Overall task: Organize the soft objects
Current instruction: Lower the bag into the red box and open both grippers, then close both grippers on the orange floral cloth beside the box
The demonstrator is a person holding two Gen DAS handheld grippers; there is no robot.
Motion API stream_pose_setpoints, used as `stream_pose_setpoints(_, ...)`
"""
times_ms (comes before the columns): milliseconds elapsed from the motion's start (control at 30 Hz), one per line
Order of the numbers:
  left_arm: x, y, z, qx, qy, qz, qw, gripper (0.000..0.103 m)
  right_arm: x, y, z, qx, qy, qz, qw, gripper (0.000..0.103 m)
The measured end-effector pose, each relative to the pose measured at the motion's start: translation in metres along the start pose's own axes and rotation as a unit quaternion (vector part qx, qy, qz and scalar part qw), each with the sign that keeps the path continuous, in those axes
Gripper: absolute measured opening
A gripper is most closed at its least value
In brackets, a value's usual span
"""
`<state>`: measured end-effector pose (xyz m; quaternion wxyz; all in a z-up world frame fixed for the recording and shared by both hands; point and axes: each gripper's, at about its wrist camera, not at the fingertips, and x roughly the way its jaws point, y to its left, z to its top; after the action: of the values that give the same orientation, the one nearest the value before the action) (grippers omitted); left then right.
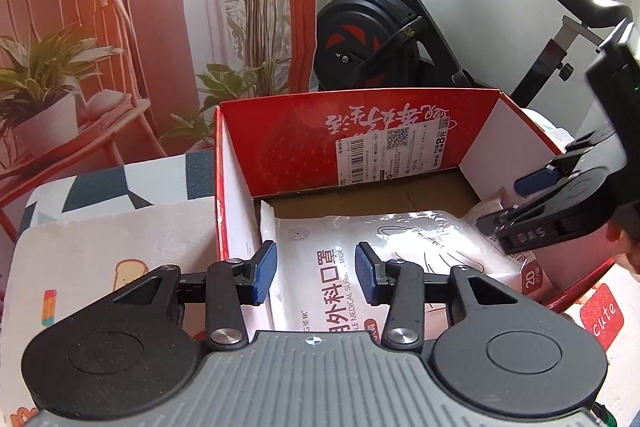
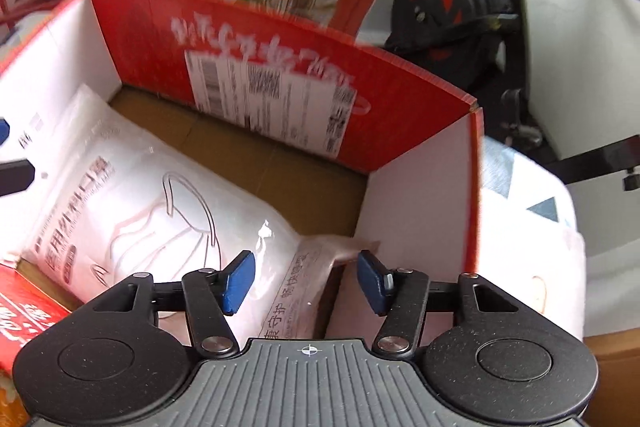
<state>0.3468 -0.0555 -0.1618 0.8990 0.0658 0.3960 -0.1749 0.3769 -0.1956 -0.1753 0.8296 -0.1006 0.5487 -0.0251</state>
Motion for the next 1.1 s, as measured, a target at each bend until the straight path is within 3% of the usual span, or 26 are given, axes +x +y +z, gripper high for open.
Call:
stream_pose_setpoints(200, -0.02, -0.002, -0.008, -0.004, -0.003, 0.004, 1.0, 0.046, -0.042, -0.005, -0.01, 0.015, -0.061, 0.01, 0.998, 0.075)
stream_pose_setpoints(267, -0.028, -0.002, -0.014, -0.011, -0.003, 0.002, 0.9999, 0.046, -0.056, -0.005, -0.02, 0.027, -0.083, 0.017, 0.996, 0.092)
stream_pose_setpoints(333, -0.037, -0.001, -0.021, -0.019, -0.004, -0.002, 0.9998, 0.047, -0.07, -0.004, -0.033, 0.046, -0.105, 0.01, 0.993, 0.099)
stream_pose_setpoints(733, -0.102, -0.011, -0.068, -0.038, -0.04, -0.011, 0.9984, 0.052, -0.127, 0.003, -0.126, 0.119, -0.183, 0.032, 0.975, 0.102)
stream_pose_setpoints(1100, -0.122, -0.029, -0.13, -0.087, -0.038, -0.04, 0.9947, 0.052, -0.128, 0.039, -0.203, 0.123, -0.203, 0.063, 0.969, 0.097)
